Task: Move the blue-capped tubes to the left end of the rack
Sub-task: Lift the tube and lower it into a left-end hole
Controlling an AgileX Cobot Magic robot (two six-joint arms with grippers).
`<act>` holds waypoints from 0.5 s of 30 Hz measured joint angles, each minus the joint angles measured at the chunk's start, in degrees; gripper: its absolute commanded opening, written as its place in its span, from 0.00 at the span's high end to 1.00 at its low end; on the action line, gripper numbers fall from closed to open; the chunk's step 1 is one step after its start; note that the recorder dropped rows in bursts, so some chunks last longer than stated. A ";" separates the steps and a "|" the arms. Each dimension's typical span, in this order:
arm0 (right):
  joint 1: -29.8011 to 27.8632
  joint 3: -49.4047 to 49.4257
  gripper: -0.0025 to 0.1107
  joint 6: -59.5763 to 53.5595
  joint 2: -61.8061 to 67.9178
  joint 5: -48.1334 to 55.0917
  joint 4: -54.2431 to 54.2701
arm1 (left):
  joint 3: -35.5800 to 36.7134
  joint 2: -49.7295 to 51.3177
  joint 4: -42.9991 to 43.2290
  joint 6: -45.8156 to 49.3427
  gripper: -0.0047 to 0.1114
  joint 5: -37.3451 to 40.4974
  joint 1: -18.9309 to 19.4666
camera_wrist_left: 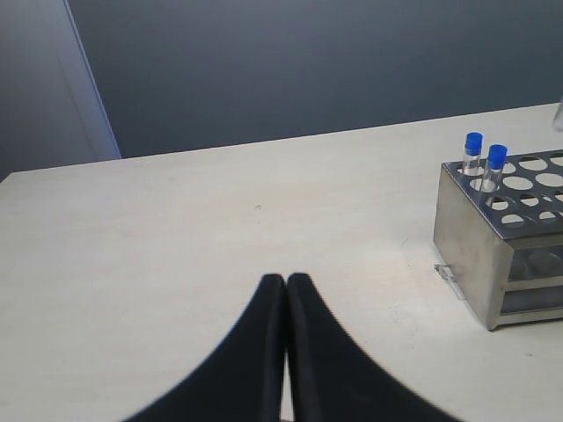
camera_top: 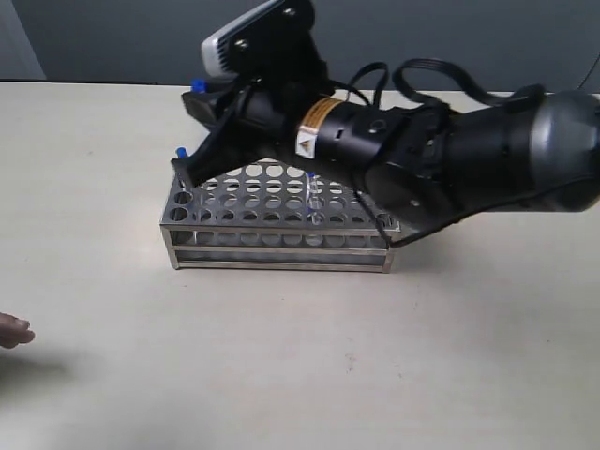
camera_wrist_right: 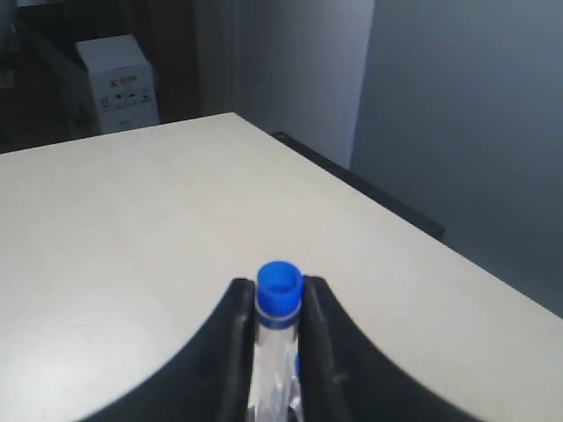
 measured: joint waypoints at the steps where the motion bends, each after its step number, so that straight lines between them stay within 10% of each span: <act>1: 0.87 -0.80 0.98 0.00 0.94 0.11 -0.10 | 0.00 0.00 0.00 0.00 0.95 0.00 0.00; 15: 3.30 -7.14 0.98 -0.11 9.96 3.18 -0.47 | 0.00 0.00 0.00 0.00 0.95 0.00 0.00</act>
